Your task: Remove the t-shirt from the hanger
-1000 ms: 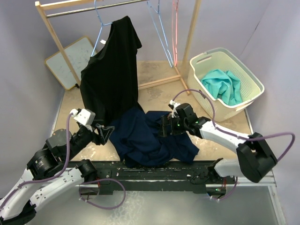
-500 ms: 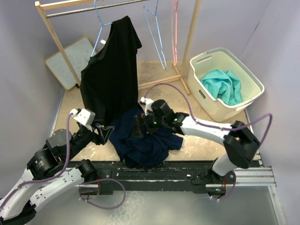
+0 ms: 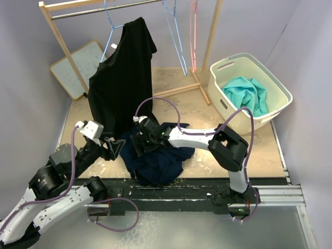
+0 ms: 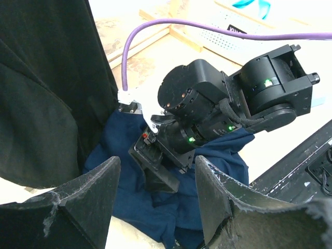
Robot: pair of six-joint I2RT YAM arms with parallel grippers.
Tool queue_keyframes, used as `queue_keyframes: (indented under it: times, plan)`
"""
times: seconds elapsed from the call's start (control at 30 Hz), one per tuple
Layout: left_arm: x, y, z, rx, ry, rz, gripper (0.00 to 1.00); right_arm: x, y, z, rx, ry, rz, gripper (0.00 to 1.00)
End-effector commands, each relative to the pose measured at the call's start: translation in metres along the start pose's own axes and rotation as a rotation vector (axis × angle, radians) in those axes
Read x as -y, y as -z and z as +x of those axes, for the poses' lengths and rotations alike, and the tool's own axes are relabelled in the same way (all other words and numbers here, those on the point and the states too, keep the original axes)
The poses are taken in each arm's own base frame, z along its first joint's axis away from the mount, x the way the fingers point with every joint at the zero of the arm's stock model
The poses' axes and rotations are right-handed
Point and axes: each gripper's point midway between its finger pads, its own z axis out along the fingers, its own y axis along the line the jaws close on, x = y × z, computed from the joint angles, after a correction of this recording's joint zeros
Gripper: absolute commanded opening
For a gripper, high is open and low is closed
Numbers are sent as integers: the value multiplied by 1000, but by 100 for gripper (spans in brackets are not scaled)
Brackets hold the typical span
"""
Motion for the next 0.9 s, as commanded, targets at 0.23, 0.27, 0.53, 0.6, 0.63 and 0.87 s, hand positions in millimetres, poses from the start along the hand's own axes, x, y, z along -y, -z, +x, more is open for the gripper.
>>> queue_keyframes:
  times: [0.23,0.27,0.53,0.6,0.63,0.87]
  plan:
    - [0,2,-6,29,20,-1,63,73,40,28,4,-35,323,0]
    - [0,2,-5,29,22,-1,63,78,51,26,27,-49,331,0]
    - [3,-1,-4,17,16,11,63,173,217,-52,409,-294,369,0]
    - [4,-2,-3,12,14,14,63,180,269,-74,518,-287,404,0]
    - [4,-2,-3,9,12,16,63,182,289,-83,545,-279,432,0]
    - [4,-1,-4,17,17,16,63,216,382,-125,703,-295,663,0]
